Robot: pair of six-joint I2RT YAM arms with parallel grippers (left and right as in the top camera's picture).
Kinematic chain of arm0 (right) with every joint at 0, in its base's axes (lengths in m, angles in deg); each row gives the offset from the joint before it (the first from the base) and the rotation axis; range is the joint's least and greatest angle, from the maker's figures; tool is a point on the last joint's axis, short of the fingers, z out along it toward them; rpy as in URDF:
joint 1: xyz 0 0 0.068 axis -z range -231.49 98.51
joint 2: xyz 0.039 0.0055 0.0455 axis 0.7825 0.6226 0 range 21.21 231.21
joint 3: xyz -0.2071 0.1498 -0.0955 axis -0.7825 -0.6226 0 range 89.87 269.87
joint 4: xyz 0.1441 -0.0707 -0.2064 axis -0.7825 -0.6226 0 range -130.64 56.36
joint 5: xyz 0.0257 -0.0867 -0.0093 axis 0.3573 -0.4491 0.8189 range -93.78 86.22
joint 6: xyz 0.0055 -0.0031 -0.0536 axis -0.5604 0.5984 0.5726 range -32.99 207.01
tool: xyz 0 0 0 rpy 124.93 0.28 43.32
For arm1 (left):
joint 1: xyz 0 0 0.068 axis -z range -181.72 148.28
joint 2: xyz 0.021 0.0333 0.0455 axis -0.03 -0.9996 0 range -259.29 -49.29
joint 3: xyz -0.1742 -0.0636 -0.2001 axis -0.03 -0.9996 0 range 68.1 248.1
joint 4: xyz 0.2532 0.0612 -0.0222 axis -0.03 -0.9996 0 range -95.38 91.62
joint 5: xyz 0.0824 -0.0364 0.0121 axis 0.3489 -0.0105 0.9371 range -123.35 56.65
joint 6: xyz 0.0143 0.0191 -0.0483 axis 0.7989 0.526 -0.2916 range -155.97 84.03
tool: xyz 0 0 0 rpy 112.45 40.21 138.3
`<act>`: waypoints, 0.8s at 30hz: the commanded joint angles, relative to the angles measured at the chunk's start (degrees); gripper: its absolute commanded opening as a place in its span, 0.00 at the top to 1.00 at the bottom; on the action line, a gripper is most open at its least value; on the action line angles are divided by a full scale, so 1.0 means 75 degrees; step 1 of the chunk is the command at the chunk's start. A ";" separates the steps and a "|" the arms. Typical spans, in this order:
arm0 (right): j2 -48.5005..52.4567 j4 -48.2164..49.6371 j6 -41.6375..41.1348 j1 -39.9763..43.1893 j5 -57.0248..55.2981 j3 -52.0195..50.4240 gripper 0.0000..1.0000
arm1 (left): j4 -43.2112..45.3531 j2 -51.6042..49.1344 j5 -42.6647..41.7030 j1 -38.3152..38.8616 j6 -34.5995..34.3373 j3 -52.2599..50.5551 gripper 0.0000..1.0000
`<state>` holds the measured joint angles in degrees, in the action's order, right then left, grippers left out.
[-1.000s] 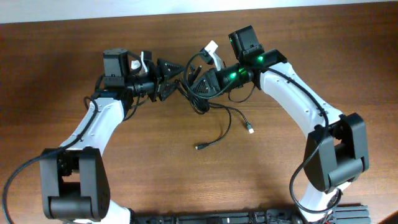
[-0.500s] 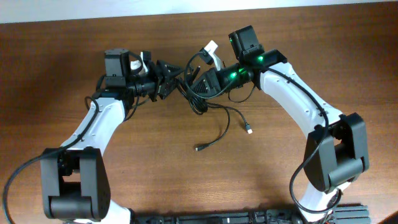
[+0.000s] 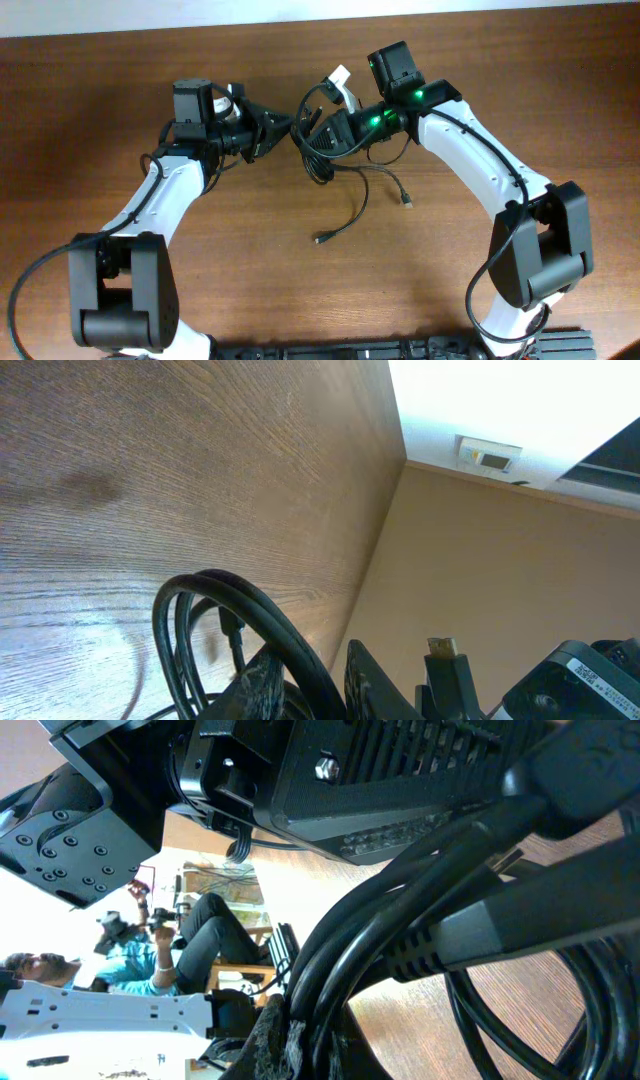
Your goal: Untangle cables
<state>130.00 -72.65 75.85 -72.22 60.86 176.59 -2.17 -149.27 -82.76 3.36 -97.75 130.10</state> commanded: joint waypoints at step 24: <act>-0.0146 0.0055 -0.0017 -0.0023 0.0350 0.0085 0.96 | 0.0009 -0.0070 -0.0752 0.0017 0.0647 0.0067 1.00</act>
<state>130.02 -72.58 75.41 -72.25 60.75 176.59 -2.15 -149.27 -90.54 3.36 -97.10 130.14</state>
